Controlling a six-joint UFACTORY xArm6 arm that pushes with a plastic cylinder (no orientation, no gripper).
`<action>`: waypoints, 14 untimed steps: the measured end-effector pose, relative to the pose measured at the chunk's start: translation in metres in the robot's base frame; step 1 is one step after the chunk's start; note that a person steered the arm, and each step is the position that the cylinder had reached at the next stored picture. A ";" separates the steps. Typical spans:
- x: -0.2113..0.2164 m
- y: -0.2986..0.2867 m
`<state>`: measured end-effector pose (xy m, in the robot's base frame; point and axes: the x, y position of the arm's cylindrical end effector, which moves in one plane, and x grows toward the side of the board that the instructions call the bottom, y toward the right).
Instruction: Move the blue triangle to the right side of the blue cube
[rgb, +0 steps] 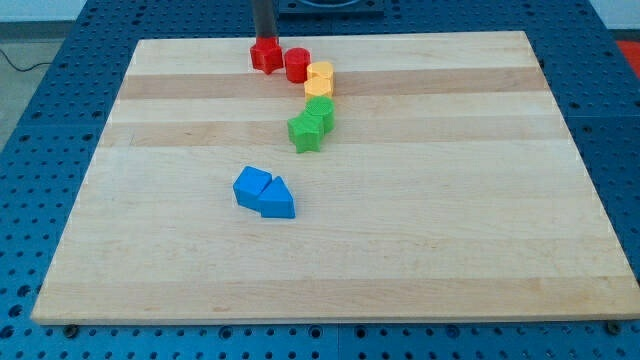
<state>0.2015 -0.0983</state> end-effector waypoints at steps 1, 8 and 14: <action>-0.009 -0.004; 0.327 -0.034; 0.259 0.025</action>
<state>0.4602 -0.0736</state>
